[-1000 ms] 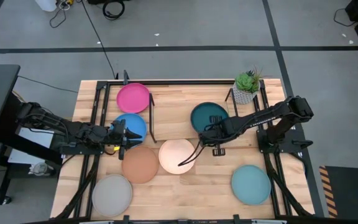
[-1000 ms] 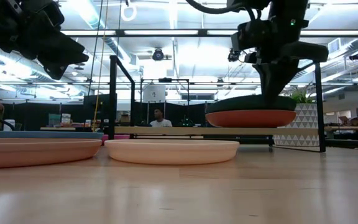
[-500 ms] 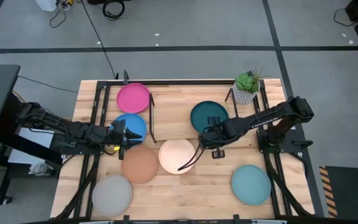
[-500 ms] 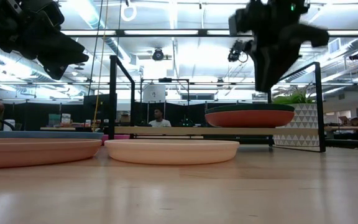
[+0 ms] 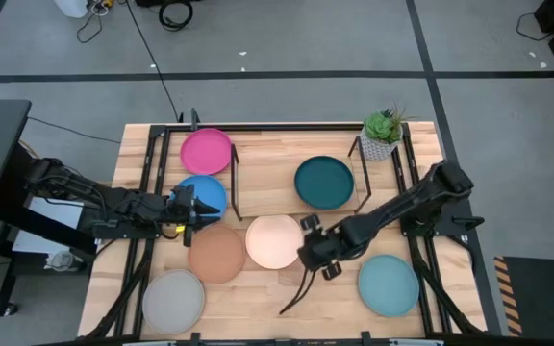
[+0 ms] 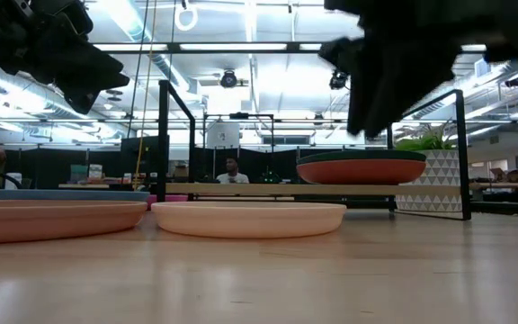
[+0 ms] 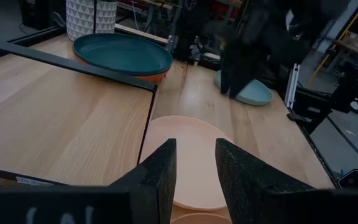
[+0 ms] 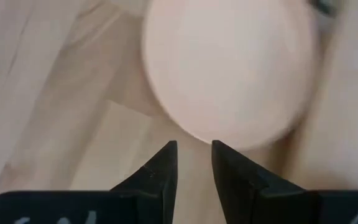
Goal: Place and stack plates onto a shelf
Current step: Put the light orange plate on the shelf
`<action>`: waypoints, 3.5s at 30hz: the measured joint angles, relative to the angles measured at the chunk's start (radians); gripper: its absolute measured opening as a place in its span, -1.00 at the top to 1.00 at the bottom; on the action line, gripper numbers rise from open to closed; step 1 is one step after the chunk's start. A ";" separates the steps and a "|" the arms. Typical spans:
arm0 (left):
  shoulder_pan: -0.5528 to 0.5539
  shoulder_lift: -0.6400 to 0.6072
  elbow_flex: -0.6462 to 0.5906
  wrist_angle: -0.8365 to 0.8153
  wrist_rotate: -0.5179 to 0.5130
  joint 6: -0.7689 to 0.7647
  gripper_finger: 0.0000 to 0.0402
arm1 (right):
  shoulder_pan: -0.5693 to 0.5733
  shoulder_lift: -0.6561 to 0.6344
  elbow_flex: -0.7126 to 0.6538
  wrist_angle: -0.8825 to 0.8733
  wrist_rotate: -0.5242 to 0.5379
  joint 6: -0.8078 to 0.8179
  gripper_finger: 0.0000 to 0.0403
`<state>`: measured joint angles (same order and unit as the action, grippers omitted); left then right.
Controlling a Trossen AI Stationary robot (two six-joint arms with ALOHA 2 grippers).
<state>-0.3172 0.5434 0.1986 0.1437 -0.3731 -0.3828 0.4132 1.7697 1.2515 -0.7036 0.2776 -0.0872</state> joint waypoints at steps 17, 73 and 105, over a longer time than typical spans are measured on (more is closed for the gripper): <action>-0.261 0.124 0.001 0.357 0.053 0.395 0.41 | 0.068 0.070 0.089 -0.015 0.028 0.211 0.54; -0.283 0.595 0.352 0.096 0.010 0.106 0.41 | -0.041 0.077 -0.294 0.578 -0.095 -0.178 0.83; -0.341 0.594 0.351 0.253 0.010 0.326 0.41 | -0.119 0.076 0.029 0.276 -0.117 -0.321 0.85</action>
<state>-0.6584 1.1370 0.5499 0.3969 -0.3626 -0.0571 0.2944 1.8458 1.2808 -0.4280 0.1610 -0.4080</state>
